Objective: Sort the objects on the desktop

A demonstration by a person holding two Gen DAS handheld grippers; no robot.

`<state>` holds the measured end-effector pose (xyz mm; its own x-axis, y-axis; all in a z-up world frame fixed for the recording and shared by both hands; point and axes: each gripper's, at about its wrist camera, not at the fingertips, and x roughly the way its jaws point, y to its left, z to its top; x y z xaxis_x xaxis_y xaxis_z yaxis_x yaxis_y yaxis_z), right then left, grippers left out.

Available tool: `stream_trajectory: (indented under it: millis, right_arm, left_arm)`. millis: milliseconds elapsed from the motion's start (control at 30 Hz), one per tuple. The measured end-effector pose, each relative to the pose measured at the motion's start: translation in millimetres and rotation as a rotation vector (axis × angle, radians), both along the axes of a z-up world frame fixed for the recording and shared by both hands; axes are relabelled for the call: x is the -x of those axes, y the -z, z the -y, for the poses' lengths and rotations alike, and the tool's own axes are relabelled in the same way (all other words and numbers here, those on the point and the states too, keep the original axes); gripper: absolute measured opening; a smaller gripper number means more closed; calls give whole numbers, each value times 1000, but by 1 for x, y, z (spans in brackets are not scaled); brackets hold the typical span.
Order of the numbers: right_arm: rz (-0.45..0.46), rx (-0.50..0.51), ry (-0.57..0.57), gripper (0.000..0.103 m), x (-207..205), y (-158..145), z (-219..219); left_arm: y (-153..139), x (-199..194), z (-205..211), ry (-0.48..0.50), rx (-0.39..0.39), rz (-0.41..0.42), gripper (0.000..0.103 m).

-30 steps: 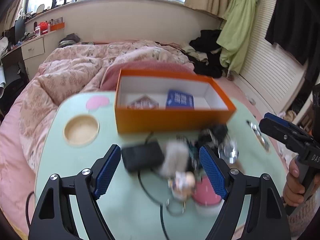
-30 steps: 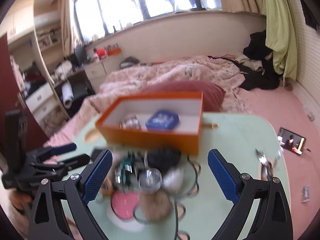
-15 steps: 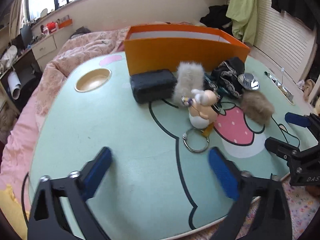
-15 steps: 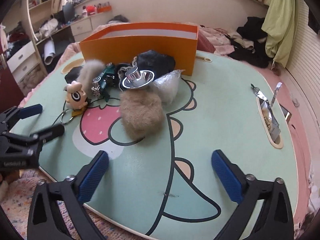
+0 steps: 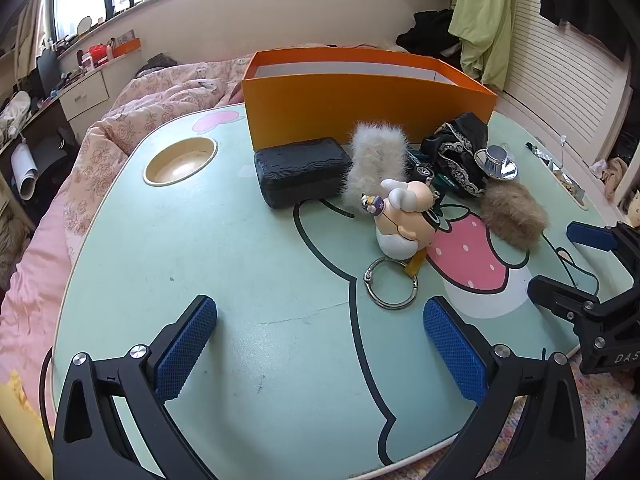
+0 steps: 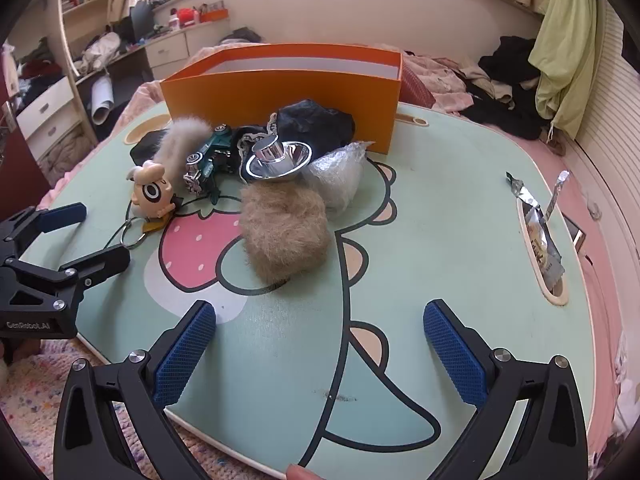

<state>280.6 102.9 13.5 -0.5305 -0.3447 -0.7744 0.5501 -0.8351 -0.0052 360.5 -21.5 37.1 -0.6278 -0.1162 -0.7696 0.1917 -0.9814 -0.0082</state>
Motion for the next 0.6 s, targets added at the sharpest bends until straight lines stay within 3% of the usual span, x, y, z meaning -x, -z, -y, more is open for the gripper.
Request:
stream_trajectory:
  millis: [600]
  right_arm:
    - [-3,-1,-2,103,1,-6,1]
  left_arm:
    - [0,1,1,-2,-2,2,103]
